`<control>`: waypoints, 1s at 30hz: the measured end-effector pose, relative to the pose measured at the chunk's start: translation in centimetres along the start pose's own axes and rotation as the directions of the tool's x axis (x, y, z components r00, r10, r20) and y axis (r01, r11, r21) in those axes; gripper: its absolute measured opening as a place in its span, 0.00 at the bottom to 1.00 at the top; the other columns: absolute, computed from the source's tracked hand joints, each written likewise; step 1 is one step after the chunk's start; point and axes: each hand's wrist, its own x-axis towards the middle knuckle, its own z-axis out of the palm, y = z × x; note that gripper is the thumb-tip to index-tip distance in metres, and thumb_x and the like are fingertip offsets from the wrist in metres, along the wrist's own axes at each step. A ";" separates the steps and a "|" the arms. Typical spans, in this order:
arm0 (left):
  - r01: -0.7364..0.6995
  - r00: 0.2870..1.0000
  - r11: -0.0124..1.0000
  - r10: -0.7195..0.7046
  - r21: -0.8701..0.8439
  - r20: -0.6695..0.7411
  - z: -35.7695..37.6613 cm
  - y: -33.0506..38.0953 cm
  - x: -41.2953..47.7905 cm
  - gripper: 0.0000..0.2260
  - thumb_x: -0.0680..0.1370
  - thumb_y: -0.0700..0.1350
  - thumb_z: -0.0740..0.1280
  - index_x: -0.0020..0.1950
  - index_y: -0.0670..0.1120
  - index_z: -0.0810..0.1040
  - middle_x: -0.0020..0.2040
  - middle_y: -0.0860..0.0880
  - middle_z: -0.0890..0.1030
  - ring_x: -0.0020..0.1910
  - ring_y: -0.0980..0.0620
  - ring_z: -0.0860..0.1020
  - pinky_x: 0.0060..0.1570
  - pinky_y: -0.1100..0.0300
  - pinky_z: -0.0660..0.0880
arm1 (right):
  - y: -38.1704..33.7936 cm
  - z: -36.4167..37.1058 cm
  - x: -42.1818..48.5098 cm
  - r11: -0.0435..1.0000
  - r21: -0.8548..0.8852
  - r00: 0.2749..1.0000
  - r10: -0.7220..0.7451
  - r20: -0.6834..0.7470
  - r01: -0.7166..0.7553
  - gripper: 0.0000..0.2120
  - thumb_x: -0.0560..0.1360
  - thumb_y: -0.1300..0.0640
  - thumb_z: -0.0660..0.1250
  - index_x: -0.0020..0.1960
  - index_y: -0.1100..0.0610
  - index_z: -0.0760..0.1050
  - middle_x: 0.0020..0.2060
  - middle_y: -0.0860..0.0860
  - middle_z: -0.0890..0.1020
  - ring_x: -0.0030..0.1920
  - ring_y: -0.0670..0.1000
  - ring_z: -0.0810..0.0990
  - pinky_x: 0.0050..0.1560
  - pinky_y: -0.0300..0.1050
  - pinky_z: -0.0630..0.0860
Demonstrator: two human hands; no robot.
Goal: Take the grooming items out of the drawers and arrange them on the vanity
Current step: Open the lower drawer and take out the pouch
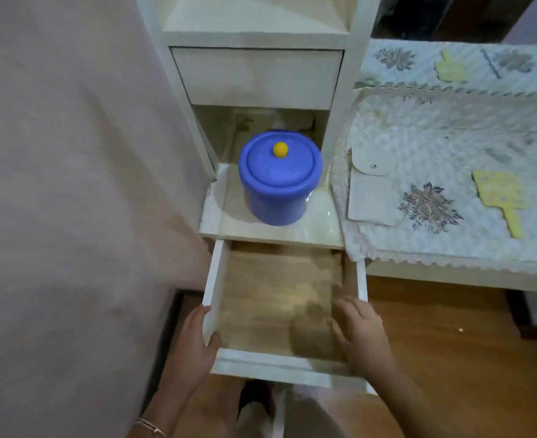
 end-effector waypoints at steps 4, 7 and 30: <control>-0.073 0.995 0.997 0.071 0.021 0.076 0.0 -2.1 -2.4 0.29 0.74 0.46 0.68 0.71 0.43 0.61 0.74 0.48 0.59 0.70 0.51 0.63 0.67 0.58 0.62 | -1.9 3.1 -7.1 0.996 -0.007 0.987 0.092 0.133 -0.091 0.19 0.65 0.44 0.69 0.51 0.53 0.79 0.46 0.50 0.84 0.47 0.54 0.82 0.46 0.49 0.80; -0.110 0.988 0.988 0.097 0.110 0.118 -0.1 -3.4 -3.2 0.33 0.72 0.51 0.69 0.72 0.44 0.60 0.76 0.50 0.56 0.73 0.50 0.60 0.70 0.54 0.61 | -3.0 3.7 -9.7 0.991 -0.092 0.986 0.111 0.126 -0.100 0.21 0.66 0.38 0.62 0.49 0.51 0.79 0.43 0.47 0.84 0.44 0.52 0.82 0.48 0.43 0.78; -0.287 0.956 0.916 0.294 0.281 0.018 -1.3 -1.5 5.4 0.25 0.66 0.41 0.75 0.62 0.44 0.75 0.64 0.45 0.75 0.62 0.44 0.72 0.62 0.50 0.70 | -1.9 2.3 -0.6 0.948 -0.244 0.975 0.178 -0.132 -0.206 0.26 0.54 0.48 0.81 0.48 0.52 0.76 0.46 0.50 0.83 0.47 0.54 0.82 0.41 0.49 0.80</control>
